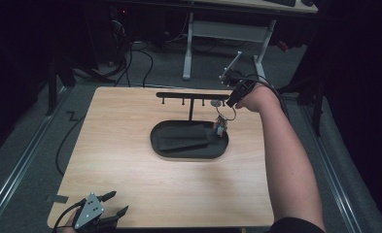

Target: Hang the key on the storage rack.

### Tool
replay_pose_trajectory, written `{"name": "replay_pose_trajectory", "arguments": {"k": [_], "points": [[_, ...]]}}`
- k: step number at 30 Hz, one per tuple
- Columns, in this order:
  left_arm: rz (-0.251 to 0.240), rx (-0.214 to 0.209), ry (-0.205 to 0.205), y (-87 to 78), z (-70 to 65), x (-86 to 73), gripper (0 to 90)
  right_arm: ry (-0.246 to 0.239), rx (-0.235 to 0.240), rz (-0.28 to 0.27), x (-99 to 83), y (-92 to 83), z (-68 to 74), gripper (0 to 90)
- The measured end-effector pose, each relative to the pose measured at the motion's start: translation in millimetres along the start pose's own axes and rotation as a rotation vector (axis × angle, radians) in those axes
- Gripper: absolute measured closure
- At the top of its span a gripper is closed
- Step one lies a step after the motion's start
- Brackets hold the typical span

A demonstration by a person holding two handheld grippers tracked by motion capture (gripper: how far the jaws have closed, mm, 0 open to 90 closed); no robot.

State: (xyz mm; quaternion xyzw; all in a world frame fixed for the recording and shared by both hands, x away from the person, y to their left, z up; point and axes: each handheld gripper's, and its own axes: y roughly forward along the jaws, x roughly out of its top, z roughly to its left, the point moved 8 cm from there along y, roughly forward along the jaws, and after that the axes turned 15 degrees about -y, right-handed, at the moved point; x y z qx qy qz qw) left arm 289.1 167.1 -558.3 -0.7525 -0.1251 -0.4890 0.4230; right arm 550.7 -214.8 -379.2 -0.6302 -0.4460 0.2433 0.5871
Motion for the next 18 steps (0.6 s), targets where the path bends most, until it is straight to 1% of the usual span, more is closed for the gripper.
{"name": "replay_pose_trajectory", "arguments": {"k": [1,2,5,8,9,10,11,12,13,15,17,18], "points": [[-0.001,0.000,-0.001,0.3,0.0,0.0,35.8,0.011,0.002,0.006,-0.3,0.9,0.7,87.9],[-0.001,0.000,-0.001,0.4,-0.1,0.0,35.8,-0.001,0.003,0.005,0.1,2.0,-0.6,87.9],[-0.001,-0.002,0.000,1.0,-0.9,-0.3,35.8,0.004,0.003,0.015,-1.1,5.2,-1.5,87.8],[0.005,-0.003,0.007,1.7,-1.8,-1.0,35.8,0.000,-0.002,0.013,-0.6,5.8,-3.4,87.7],[0.005,-0.004,0.007,1.8,-1.9,-1.1,35.8,0.014,0.003,0.014,-0.5,6.2,-2.4,87.6],[0.005,-0.005,0.006,2.0,-2.2,-1.1,35.8,-0.002,0.006,0.012,-0.4,6.9,-3.0,87.5],[0.007,-0.005,0.008,1.9,-2.3,-1.2,35.8,0.007,0.004,0.014,-0.1,7.4,-2.0,87.3],[0.007,-0.005,0.009,1.9,-2.3,-1.2,35.8,-0.006,-0.006,0.015,0.4,7.4,-3.2,87.2],[0.007,-0.006,0.009,1.9,-2.4,-1.2,35.8,-0.016,-0.008,0.010,1.0,7.7,-3.7,87.0],[0.007,-0.005,0.008,1.7,-2.3,-1.3,35.8,0.003,-0.009,0.000,2.9,6.7,-2.4,85.5],[0.010,-0.006,0.009,1.5,-2.5,-1.5,35.8,0.009,-0.014,-0.003,4.1,4.0,-2.3,84.0],[0.010,-0.006,0.010,1.6,-2.6,-1.6,35.8,0.001,-0.021,-0.015,5.2,2.7,-3.4,83.9]]}}
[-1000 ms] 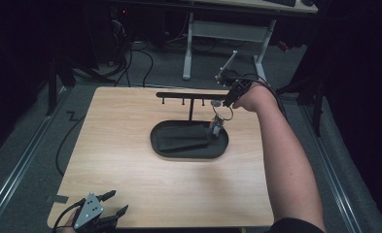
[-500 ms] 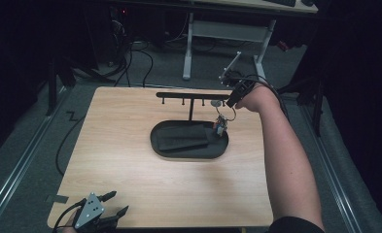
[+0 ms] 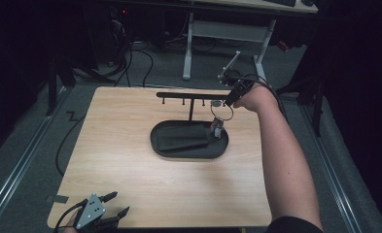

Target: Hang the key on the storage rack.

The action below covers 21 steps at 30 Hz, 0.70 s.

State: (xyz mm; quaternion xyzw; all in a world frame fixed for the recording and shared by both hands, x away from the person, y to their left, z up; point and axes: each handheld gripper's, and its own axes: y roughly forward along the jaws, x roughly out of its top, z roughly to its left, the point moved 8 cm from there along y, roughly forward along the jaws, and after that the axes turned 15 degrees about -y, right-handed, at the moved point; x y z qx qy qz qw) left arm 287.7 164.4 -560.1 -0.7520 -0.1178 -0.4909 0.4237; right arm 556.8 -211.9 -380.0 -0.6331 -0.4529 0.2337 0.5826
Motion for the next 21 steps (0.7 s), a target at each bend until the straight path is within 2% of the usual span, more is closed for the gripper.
{"name": "replay_pose_trajectory", "arguments": {"k": [4,5,6,8,9,11,13,14,17,19,21], "points": [[-0.002,0.000,0.002,0.7,-0.2,0.2,35.8,0.013,0.007,-0.002,0.7,-3.2,4.9,83.6],[-0.003,0.000,0.001,0.7,-0.2,0.2,35.8,0.003,0.004,-0.003,0.5,-3.3,5.3,83.0],[-0.002,0.000,0.001,0.7,-0.1,0.1,35.8,0.013,0.001,0.001,0.1,-4.0,6.9,82.6],[-0.002,0.000,0.001,1.0,0.2,0.2,35.8,-0.010,-0.010,-0.004,0.2,-5.7,6.9,81.1],[-0.002,0.000,0.000,1.2,0.2,0.3,35.8,0.000,-0.009,-0.004,0.1,-6.9,9.1,80.3],[0.002,-0.001,0.001,1.7,0.1,0.2,35.8,0.007,-0.007,-0.011,-0.3,-10.3,13.3,78.6],[0.001,-0.001,0.003,2.4,-0.4,0.5,35.8,-0.007,-0.018,-0.036,-0.8,-15.0,15.3,76.6],[0.002,-0.001,0.006,2.5,-0.6,0.6,35.8,0.006,-0.019,-0.035,-1.8,-16.5,17.6,75.5],[0.004,0.000,0.010,2.5,-1.3,0.9,35.8,0.023,-0.032,-0.045,-6.5,-19.4,23.6,68.1],[0.003,0.000,0.010,2.4,-1.4,1.2,35.8,0.017,-0.043,-0.068,-9.7,-20.6,25.6,63.7],[-0.002,0.001,0.006,2.6,-1.1,1.7,35.7,0.039,-0.052,-0.080,-14.1,-20.9,29.3,57.8]]}}
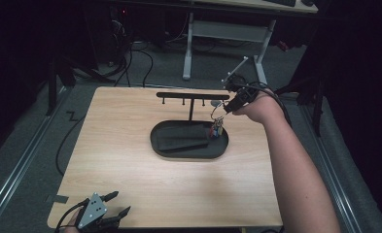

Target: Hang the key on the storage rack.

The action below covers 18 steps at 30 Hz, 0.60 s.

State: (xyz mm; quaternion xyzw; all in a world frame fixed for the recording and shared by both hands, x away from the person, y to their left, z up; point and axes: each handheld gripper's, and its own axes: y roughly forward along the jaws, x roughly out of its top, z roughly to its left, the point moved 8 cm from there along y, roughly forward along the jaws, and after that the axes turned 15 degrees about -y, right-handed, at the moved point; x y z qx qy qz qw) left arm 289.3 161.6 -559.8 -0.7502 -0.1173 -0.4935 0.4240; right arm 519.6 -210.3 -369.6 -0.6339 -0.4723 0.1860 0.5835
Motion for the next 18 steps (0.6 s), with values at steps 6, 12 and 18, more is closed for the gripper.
{"name": "replay_pose_trajectory", "arguments": {"k": [6,12,18], "points": [[-0.002,0.001,-0.006,1.4,1.0,0.9,35.6,0.014,-0.047,-0.068,-13.8,3.5,12.5,42.6],[0.000,-0.001,-0.004,1.4,0.4,1.6,35.6,0.066,-0.062,-0.132,-32.7,7.8,26.5,35.9],[-0.002,-0.002,-0.010,3.1,-1.1,1.6,35.6,0.085,-0.081,-0.172,-54.4,14.8,36.8,34.0]]}}
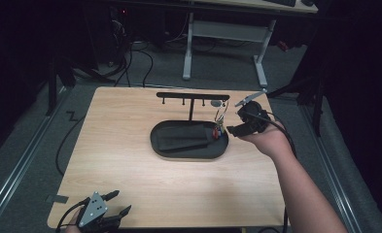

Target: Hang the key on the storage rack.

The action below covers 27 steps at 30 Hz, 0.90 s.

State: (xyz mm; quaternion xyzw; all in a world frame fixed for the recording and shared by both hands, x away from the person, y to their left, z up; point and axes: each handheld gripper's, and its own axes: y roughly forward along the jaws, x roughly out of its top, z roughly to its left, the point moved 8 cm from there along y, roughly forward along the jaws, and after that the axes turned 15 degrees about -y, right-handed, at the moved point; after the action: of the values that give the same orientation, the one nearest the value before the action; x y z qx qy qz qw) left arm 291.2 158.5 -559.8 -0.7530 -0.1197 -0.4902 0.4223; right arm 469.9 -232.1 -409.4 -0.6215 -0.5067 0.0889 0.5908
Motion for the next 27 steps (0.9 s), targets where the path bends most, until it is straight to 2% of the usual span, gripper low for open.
{"name": "replay_pose_trajectory", "arguments": {"k": [6,8,11,12,15,17,18,20,22,24,25,27], "points": [[0.010,0.000,-0.002,2.1,-0.1,-1.9,35.6,0.013,-0.027,-0.084,-16.3,3.6,12.4,29.2],[0.010,0.000,-0.005,2.7,0.1,-1.8,35.6,0.037,-0.043,-0.120,-25.2,9.5,17.1,25.7],[0.015,-0.002,-0.010,4.3,0.6,-2.0,35.5,0.052,-0.080,-0.144,-42.0,20.1,26.4,21.1],[0.015,-0.002,-0.009,5.2,0.8,-1.7,35.6,0.055,-0.101,-0.154,-50.8,24.7,31.9,19.2],[0.014,-0.004,-0.013,8.0,1.7,-0.3,35.5,0.061,-0.122,-0.189,-73.8,35.2,49.2,17.6],[0.017,-0.008,-0.013,11.0,2.3,0.6,35.4,0.093,-0.102,-0.224,-96.3,44.9,68.8,17.3],[0.018,-0.009,-0.013,12.0,2.4,0.8,35.3,0.122,-0.087,-0.242,-113.8,51.2,84.7,17.3],[0.021,-0.014,-0.010,14.5,2.2,1.4,35.3,0.133,-0.101,-0.270,-128.9,54.2,97.8,17.3],[0.024,-0.012,-0.006,16.5,2.4,1.9,35.3,0.205,-0.131,-0.327,-149.0,52.5,110.3,17.6],[0.022,-0.016,-0.012,17.9,2.0,3.8,35.3,0.212,-0.147,-0.327,-156.4,45.1,112.3,17.6],[0.021,-0.015,-0.008,18.3,1.7,4.5,35.2,0.203,-0.168,-0.350,-157.8,40.0,110.8,17.8],[0.021,-0.005,0.004,18.7,1.1,5.4,35.1,0.250,-0.177,-0.357,-166.9,37.6,107.5,17.8]]}}
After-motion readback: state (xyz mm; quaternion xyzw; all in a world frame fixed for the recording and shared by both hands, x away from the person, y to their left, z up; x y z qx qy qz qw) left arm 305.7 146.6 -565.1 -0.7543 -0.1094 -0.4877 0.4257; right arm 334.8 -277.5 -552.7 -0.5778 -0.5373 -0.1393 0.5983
